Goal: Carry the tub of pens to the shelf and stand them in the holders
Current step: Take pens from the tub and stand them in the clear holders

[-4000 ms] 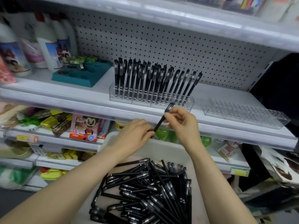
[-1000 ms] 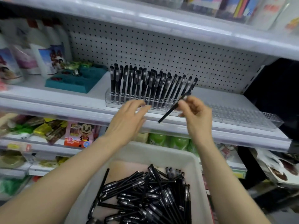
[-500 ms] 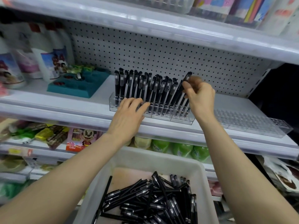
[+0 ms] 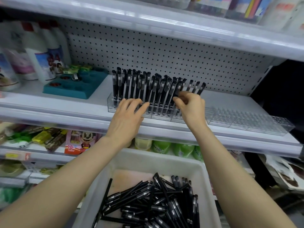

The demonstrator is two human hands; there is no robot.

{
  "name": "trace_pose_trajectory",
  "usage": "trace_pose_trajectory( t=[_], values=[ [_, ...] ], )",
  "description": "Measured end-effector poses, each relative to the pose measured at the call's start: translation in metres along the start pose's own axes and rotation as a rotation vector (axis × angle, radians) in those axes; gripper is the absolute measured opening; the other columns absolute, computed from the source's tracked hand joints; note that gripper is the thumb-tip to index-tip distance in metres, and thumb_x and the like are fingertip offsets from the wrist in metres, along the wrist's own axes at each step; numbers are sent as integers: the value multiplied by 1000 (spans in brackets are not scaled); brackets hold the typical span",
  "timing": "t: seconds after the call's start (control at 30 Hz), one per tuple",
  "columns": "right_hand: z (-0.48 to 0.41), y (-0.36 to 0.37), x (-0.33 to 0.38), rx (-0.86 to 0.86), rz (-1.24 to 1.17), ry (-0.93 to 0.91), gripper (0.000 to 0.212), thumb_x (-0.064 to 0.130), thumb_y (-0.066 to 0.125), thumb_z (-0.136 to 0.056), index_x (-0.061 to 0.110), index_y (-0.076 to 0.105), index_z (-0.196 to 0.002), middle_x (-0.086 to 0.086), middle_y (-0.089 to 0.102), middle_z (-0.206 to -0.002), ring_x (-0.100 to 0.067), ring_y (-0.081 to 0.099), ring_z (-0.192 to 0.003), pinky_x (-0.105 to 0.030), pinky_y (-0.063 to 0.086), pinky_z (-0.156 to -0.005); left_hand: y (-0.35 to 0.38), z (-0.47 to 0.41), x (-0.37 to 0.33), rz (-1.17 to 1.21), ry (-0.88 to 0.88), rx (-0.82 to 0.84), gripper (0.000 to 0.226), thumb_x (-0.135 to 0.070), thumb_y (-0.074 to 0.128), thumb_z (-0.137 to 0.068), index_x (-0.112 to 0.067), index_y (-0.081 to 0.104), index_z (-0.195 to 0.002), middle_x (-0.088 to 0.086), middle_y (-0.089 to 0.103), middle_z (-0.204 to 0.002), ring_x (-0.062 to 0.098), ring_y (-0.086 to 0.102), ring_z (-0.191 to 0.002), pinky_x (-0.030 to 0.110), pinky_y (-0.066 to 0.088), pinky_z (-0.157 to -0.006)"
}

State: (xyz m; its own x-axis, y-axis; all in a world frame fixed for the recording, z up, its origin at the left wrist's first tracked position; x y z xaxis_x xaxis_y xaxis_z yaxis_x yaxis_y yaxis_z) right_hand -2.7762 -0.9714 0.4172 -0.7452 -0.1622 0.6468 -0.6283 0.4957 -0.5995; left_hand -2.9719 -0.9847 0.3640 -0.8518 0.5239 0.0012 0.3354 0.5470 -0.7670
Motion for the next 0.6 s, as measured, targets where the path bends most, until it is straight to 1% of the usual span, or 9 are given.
trace_pose_trajectory(
  t=[0.07, 0.13, 0.17, 0.23, 0.3, 0.37, 0.43, 0.53, 0.6],
  values=[
    [9, -6, -3, -24, -31, 19, 24, 21, 66, -92, 9, 71, -112, 2, 70, -86, -14, 66, -84, -28, 53, -85, -3, 5, 0, 19, -14, 14, 57, -9, 67, -87, -10, 48, -141, 16, 48, -138, 35, 40, -127, 49, 36, -109],
    [23, -13, -2, -60, -54, 4, 19, 21, 67, -92, 14, 72, -108, 8, 68, -85, -7, 65, -82, -20, 52, -82, -11, 15, -3, 64, -40, 7, 53, -7, 66, -88, -10, 51, -138, 15, 48, -139, 33, 41, -129, 47, 41, -106],
    [33, -16, -2, -68, -69, -2, 15, 22, 67, -92, 17, 72, -105, 10, 69, -85, -4, 65, -81, -19, 53, -81, -16, 22, -5, 99, -51, -7, 47, -7, 66, -88, -9, 55, -134, 14, 50, -136, 32, 44, -125, 45, 46, -99],
    [56, -11, -6, -38, -100, -6, 8, 22, 67, -91, 21, 72, -97, 14, 69, -82, -2, 65, -78, -22, 56, -79, -19, 41, -12, 170, -46, -15, 34, -9, 66, -88, -9, 63, -122, 10, 58, -123, 28, 52, -111, 41, 52, -81],
    [84, 7, -9, 59, -116, -22, 4, 22, 68, -90, 22, 73, -91, 15, 69, -78, -3, 66, -74, -28, 57, -76, -14, 62, -20, 203, -14, 19, 24, -13, 66, -88, -11, 68, -113, 6, 62, -112, 25, 55, -100, 39, 53, -76],
    [113, 35, -11, 195, -75, -64, 5, 24, 70, -88, 22, 74, -89, 13, 71, -74, -4, 65, -70, -30, 56, -74, 0, 83, -23, 196, 12, 73, 22, -17, 63, -90, -13, 69, -111, 4, 63, -109, 25, 56, -97, 39, 51, -79],
    [141, 63, -13, 340, -30, -107, 4, 22, 71, -87, 22, 75, -87, 12, 71, -74, -6, 64, -68, -29, 54, -73, 15, 99, -20, 161, 6, 121, 26, -21, 55, -91, -12, 68, -112, 6, 63, -110, 28, 56, -98, 39, 51, -82],
    [177, 102, -22, 560, 1, -150, 7, 16, 70, -87, 19, 75, -91, 8, 73, -86, -5, 62, -76, -21, 48, -76, 36, 112, -12, 67, -34, 208, 39, -25, 46, -86, -10, 67, -115, 12, 64, -110, 35, 57, -96, 42, 51, -83],
    [195, 123, -31, 679, 47, -191, 11, 18, 70, -89, 19, 75, -98, 5, 72, -97, -6, 62, -84, -25, 50, -82, 45, 116, -9, 27, -63, 273, 41, -22, 48, -84, -10, 64, -120, 13, 63, -111, 37, 58, -96, 44, 51, -83]
  ],
)
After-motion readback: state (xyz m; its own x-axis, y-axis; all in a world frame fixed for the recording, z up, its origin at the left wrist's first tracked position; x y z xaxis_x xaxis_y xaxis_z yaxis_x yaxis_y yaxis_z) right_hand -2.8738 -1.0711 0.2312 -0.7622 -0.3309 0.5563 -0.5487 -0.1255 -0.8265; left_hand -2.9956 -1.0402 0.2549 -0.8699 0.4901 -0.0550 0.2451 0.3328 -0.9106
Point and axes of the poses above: each hand's wrist, its own z-axis away from the middle knuckle, its own y-axis out of the palm, x = y × z, the point moved 9 cm from there along -z, towards the middle knuckle
